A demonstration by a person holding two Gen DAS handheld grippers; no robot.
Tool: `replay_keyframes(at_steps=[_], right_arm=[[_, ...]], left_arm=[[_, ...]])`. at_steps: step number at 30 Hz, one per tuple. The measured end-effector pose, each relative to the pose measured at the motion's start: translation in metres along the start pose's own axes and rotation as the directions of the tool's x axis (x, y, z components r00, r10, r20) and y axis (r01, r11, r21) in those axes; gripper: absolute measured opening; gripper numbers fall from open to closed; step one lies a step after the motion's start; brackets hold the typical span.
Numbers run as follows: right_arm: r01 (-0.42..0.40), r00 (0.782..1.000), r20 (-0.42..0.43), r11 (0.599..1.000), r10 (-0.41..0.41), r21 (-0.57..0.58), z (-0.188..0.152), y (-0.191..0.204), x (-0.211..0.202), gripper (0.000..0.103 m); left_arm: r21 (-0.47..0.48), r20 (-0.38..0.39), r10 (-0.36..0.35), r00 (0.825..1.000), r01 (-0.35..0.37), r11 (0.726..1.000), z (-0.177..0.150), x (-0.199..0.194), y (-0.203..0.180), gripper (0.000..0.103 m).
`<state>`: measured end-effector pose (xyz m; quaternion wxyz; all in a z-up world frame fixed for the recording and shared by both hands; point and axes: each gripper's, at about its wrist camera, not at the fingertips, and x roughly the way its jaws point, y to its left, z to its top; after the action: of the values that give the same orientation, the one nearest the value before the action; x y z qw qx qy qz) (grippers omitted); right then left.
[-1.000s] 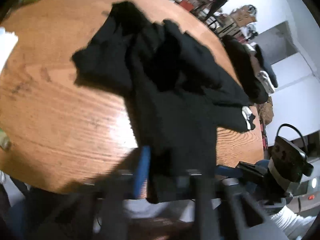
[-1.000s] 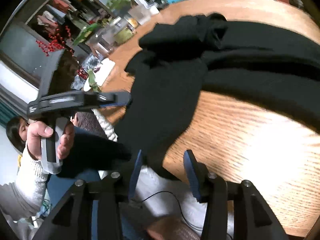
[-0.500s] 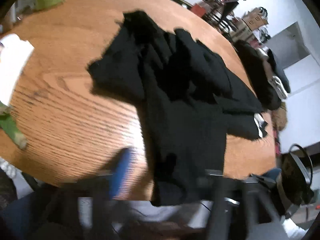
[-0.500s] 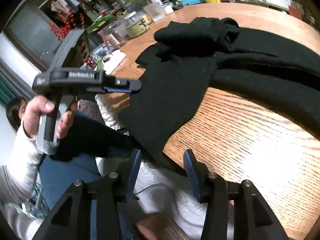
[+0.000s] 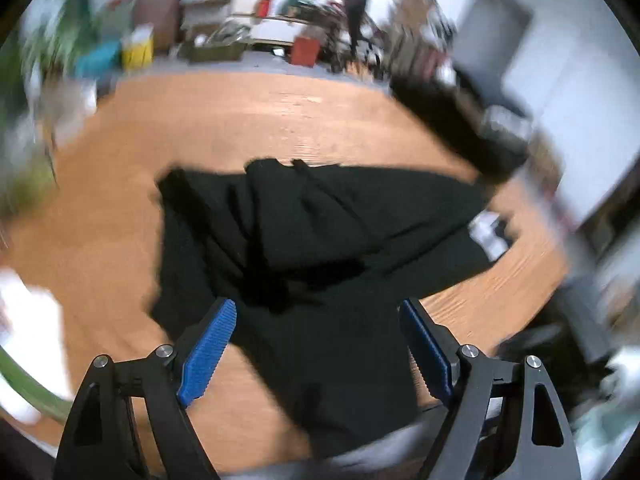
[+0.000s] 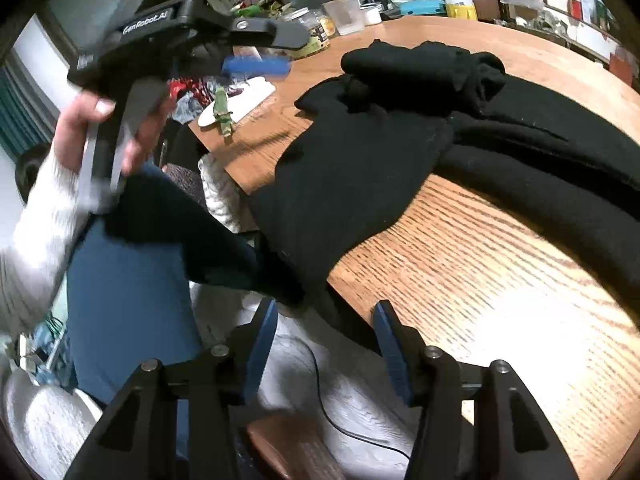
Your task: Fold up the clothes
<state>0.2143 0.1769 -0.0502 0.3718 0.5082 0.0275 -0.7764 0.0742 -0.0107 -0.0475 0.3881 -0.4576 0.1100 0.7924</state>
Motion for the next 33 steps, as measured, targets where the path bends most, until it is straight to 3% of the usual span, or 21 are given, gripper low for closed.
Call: replay_keyframes(at_steps=[3,5,9,10,14,17,21,24,25,27,30,33], right_arm=[[0.043,0.999,-0.021,0.998,-0.042,0.04,0.008,-0.005,0.003,0.053],[0.048,0.999,-0.031,0.986,-0.043,0.158,0.018,-0.014,0.006,0.056],[-0.002,0.999,-0.047,0.944,0.019,0.33,0.038,-0.023,0.018,0.056],[-0.012,0.998,-0.053,0.936,0.032,0.352,0.042,-0.023,0.021,0.05],[0.034,0.994,-0.11,0.938,0.005,0.346,0.037,-0.014,0.021,0.034],[0.143,0.983,-0.146,0.955,-0.107,0.261,0.034,-0.002,0.018,0.037],[0.212,0.972,-0.155,0.947,-0.178,0.24,0.048,-0.003,0.023,0.038],[0.194,0.976,-0.14,0.953,-0.165,0.234,0.059,-0.005,0.031,0.039],[0.173,0.98,-0.136,0.957,-0.144,0.234,0.061,-0.006,0.032,0.033],[0.13,0.987,-0.128,0.964,-0.102,0.234,0.064,-0.008,0.036,0.01],[0.009,0.99,-0.135,0.954,0.033,0.301,0.068,-0.016,0.034,0.007],[-0.095,0.991,-0.057,0.938,0.121,0.334,0.092,-0.021,0.009,0.007]], left_arm=[[-0.039,-0.015,-0.017,1.0,0.016,0.999,0.004,0.009,0.01,0.084],[-0.066,-0.024,-0.028,0.999,0.026,0.997,0.006,0.014,0.016,0.084],[-0.152,-0.039,-0.04,0.998,0.033,0.988,0.0,0.022,0.034,0.084],[-0.164,-0.042,-0.029,0.999,0.022,0.986,-0.003,0.022,0.038,0.084],[-0.189,-0.019,-0.02,1.0,0.016,0.982,-0.011,0.011,0.046,0.084],[-0.172,-0.035,0.003,0.999,-0.009,0.985,-0.013,0.014,0.042,0.084],[-0.142,-0.05,0.031,0.998,-0.037,0.989,-0.009,0.019,0.033,0.084],[-0.126,-0.053,0.038,0.998,-0.045,0.991,-0.007,0.021,0.032,0.084],[-0.126,-0.056,0.043,0.997,-0.05,0.991,-0.007,0.022,0.033,0.084],[-0.131,-0.067,0.053,0.996,-0.062,0.989,-0.007,0.024,0.034,0.084],[-0.148,-0.077,0.068,0.995,-0.079,0.986,-0.008,0.026,0.04,0.084],[-0.18,-0.068,0.083,0.994,-0.094,0.979,-0.008,0.023,0.048,0.084]])
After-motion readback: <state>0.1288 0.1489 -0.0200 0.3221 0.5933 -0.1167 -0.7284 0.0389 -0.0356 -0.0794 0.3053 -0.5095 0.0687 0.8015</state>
